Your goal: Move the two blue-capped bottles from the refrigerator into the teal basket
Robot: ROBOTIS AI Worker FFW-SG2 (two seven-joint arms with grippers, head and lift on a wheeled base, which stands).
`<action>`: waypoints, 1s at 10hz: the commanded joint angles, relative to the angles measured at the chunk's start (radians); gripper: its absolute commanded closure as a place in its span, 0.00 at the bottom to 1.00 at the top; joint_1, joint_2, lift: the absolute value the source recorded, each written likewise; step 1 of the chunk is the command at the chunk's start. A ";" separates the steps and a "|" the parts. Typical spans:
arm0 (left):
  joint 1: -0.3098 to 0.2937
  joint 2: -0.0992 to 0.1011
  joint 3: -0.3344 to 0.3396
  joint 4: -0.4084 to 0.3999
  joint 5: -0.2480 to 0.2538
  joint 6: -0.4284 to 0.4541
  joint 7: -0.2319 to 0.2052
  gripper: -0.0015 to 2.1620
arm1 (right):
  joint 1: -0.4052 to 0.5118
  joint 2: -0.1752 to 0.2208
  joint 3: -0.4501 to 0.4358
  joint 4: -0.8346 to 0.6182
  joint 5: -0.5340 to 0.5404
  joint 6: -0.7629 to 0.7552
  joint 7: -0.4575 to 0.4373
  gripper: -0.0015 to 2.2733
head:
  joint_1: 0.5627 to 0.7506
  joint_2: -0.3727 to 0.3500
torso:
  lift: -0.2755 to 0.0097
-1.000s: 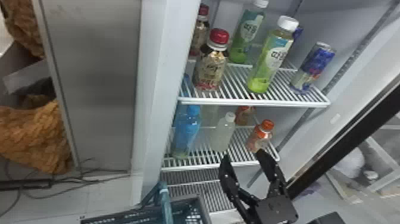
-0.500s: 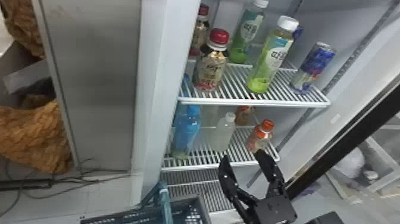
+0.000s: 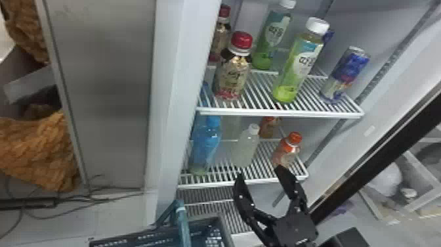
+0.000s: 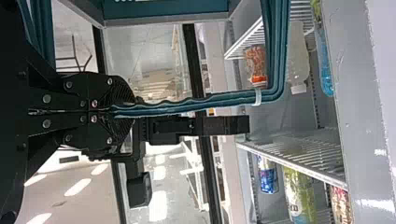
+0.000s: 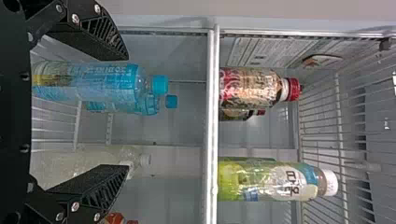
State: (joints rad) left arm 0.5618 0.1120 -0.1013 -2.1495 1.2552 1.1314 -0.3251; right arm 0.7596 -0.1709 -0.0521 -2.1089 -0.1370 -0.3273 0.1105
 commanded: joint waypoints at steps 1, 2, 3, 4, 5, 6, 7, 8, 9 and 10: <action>0.000 0.000 0.000 0.001 0.001 0.000 0.000 0.54 | -0.038 -0.010 0.018 0.036 0.002 -0.002 0.000 0.08 | 0.70 0.03 | 0.39; 0.000 0.000 0.000 0.001 0.001 -0.002 0.000 0.54 | -0.063 -0.012 0.026 0.063 0.008 0.001 0.000 0.08 | 0.70 0.03 | 0.39; 0.000 0.000 0.002 0.001 0.001 -0.002 0.000 0.54 | -0.087 -0.013 0.034 0.095 0.016 -0.002 0.000 0.08 | 0.70 0.03 | 0.39; 0.000 0.000 0.000 0.001 0.001 -0.002 0.000 0.54 | -0.112 -0.018 0.041 0.120 0.019 -0.002 0.000 0.08 | 0.70 0.03 | 0.39; 0.000 0.000 0.000 0.001 0.001 -0.002 0.000 0.54 | -0.141 -0.019 0.052 0.142 0.025 -0.002 0.000 0.08 | 0.70 0.03 | 0.39; 0.000 0.000 0.000 0.001 0.001 -0.002 0.000 0.54 | -0.168 -0.024 0.064 0.166 0.027 -0.002 0.000 0.08 | 0.70 0.03 | 0.39; 0.000 -0.002 0.002 -0.002 0.004 -0.002 0.000 0.54 | -0.198 -0.025 0.074 0.191 0.025 -0.004 0.000 0.08 | 0.70 0.03 | 0.39; 0.003 -0.002 0.002 0.001 0.004 -0.007 0.000 0.54 | -0.215 -0.027 0.080 0.206 0.024 -0.002 0.000 0.08 | 0.70 0.03 | 0.39; 0.003 -0.002 0.002 0.001 0.004 -0.007 0.000 0.54 | -0.234 -0.025 0.081 0.228 0.022 -0.002 0.000 0.08 | 0.70 0.03 | 0.39; 0.003 -0.002 0.002 0.001 0.004 -0.007 0.000 0.54 | -0.254 -0.025 0.087 0.242 0.022 -0.002 0.000 0.08 | 0.70 0.03 | 0.39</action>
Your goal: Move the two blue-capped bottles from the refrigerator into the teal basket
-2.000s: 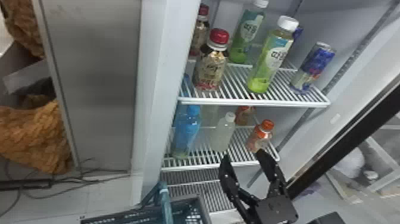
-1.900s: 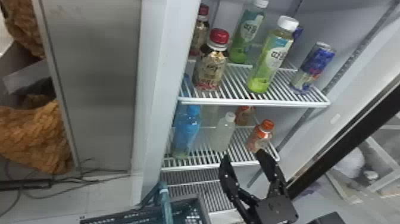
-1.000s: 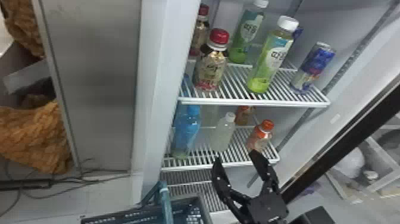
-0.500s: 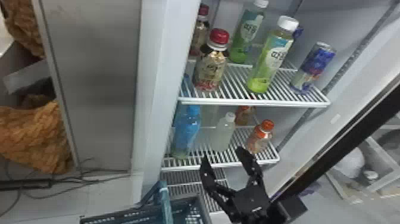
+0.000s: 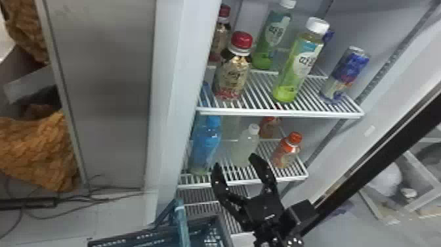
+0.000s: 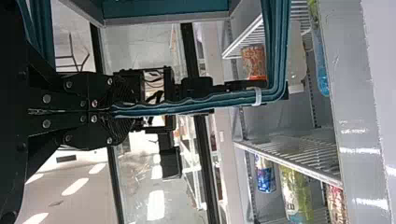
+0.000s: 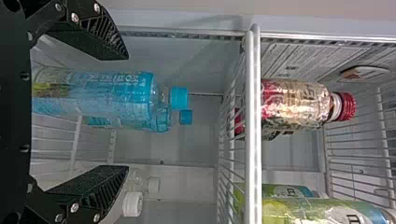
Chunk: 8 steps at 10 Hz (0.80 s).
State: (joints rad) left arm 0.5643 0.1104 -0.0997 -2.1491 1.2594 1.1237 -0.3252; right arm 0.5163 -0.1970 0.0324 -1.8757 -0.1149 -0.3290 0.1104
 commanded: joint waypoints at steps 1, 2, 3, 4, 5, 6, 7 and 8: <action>0.000 0.000 -0.002 0.000 0.000 -0.002 0.000 0.54 | -0.035 0.001 0.009 0.031 0.000 0.000 0.000 0.08 | 0.70 0.03 | 0.39; 0.000 0.000 -0.002 0.000 0.000 -0.002 0.000 0.54 | -0.055 0.001 0.014 0.051 0.000 0.000 0.000 0.08 | 0.70 0.03 | 0.39; 0.000 0.000 -0.002 0.000 0.002 -0.009 0.000 0.54 | -0.070 -0.001 0.017 0.068 0.000 0.002 0.000 0.08 | 0.70 0.03 | 0.39; 0.000 0.000 -0.005 0.000 0.003 -0.017 0.000 0.54 | -0.087 -0.001 0.020 0.080 0.000 0.005 0.002 0.08 | 0.70 0.03 | 0.39; -0.002 0.000 -0.006 0.000 0.006 -0.017 0.000 0.54 | -0.104 -0.004 0.027 0.088 -0.002 0.012 0.003 0.08 | 0.70 0.03 | 0.39; -0.002 0.000 -0.006 -0.002 0.008 -0.022 -0.002 0.54 | -0.121 -0.007 0.037 0.105 -0.003 0.012 0.005 0.07 | 0.70 0.03 | 0.39; -0.002 0.000 -0.006 0.000 0.008 -0.022 0.000 0.54 | -0.136 -0.009 0.041 0.120 -0.003 0.012 0.009 0.06 | 0.70 0.03 | 0.39; -0.002 0.000 -0.006 0.000 0.008 -0.022 0.000 0.54 | -0.148 -0.009 0.044 0.127 -0.003 0.012 0.009 0.05 | 0.70 0.03 | 0.39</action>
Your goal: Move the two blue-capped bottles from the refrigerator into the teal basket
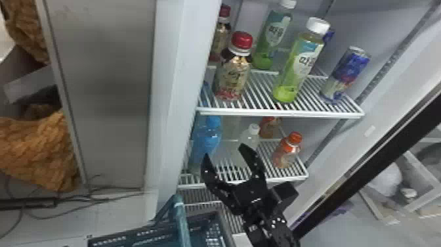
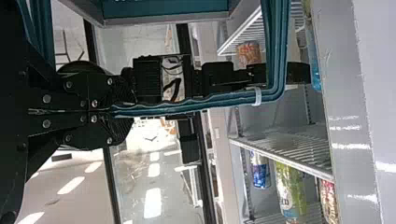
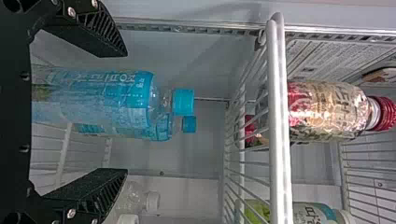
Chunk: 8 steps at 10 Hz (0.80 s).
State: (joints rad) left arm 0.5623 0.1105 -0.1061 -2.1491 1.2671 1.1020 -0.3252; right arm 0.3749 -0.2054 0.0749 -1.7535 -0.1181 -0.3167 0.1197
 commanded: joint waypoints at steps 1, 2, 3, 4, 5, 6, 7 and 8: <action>0.002 0.000 0.000 0.000 0.000 0.000 0.000 0.54 | -0.014 0.000 0.003 0.015 0.001 0.000 0.000 0.05 | 0.70 0.03 | 0.39; 0.002 0.000 0.000 0.000 0.000 0.000 0.000 0.54 | -0.026 0.000 0.006 0.027 0.001 0.000 0.003 0.05 | 0.70 0.03 | 0.39; 0.002 0.000 0.000 0.000 0.000 0.000 0.000 0.54 | -0.041 -0.002 0.012 0.042 0.001 0.000 0.003 0.05 | 0.70 0.03 | 0.39; 0.002 0.000 0.000 0.000 0.000 -0.002 0.000 0.54 | -0.058 -0.006 0.023 0.056 0.001 0.000 0.003 0.05 | 0.70 0.03 | 0.39; 0.002 0.000 0.002 0.000 0.000 -0.002 -0.002 0.54 | -0.068 -0.008 0.032 0.061 0.001 0.000 0.003 0.05 | 0.70 0.03 | 0.39; 0.002 -0.002 0.003 -0.002 0.000 -0.002 -0.002 0.54 | -0.080 -0.009 0.034 0.073 0.001 0.000 0.003 0.05 | 0.70 0.03 | 0.39; 0.005 -0.002 0.005 0.000 0.000 -0.005 -0.002 0.54 | -0.090 -0.009 0.035 0.086 0.000 0.000 0.003 0.05 | 0.70 0.03 | 0.39; 0.005 -0.003 0.006 0.000 0.000 -0.005 -0.002 0.54 | -0.110 -0.012 0.042 0.103 -0.002 0.000 0.003 0.06 | 0.70 0.03 | 0.39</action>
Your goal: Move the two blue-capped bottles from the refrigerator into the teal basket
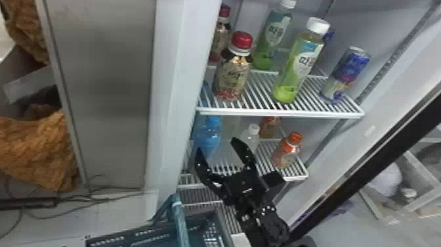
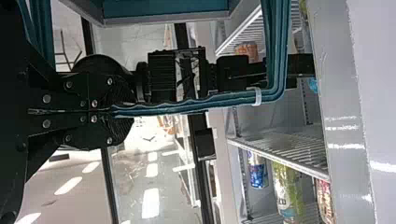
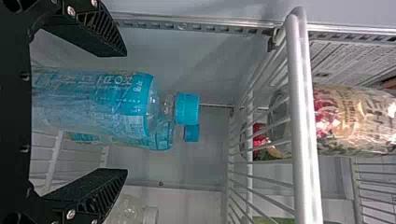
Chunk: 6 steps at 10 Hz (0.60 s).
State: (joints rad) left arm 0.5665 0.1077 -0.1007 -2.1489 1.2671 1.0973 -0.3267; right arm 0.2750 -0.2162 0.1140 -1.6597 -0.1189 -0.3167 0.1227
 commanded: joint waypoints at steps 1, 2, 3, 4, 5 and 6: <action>0.000 0.000 -0.001 -0.002 0.003 -0.005 -0.002 0.54 | -0.037 -0.006 0.019 0.036 -0.008 0.000 0.000 0.06 | 0.70 0.03 | 0.39; 0.000 0.000 -0.002 0.000 0.005 -0.010 -0.002 0.54 | -0.066 -0.014 0.036 0.058 -0.015 0.005 0.000 0.06 | 0.70 0.03 | 0.39; -0.002 0.000 -0.004 0.000 0.005 -0.010 -0.002 0.54 | -0.086 -0.015 0.047 0.073 -0.016 0.007 0.000 0.06 | 0.70 0.03 | 0.39; -0.002 0.001 -0.004 0.000 0.005 -0.010 -0.002 0.54 | -0.096 -0.015 0.052 0.083 -0.018 0.010 0.000 0.07 | 0.70 0.03 | 0.39; -0.002 0.001 -0.004 0.000 0.005 -0.010 -0.002 0.54 | -0.098 -0.015 0.053 0.083 -0.016 0.020 0.000 0.09 | 0.70 0.03 | 0.39; -0.002 0.001 -0.004 0.000 0.005 -0.010 -0.002 0.54 | -0.098 -0.015 0.053 0.083 -0.018 0.032 0.000 0.17 | 0.70 0.03 | 0.39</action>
State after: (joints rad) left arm 0.5644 0.1089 -0.1043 -2.1488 1.2721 1.0872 -0.3283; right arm 0.1770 -0.2316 0.1670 -1.5772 -0.1362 -0.2907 0.1227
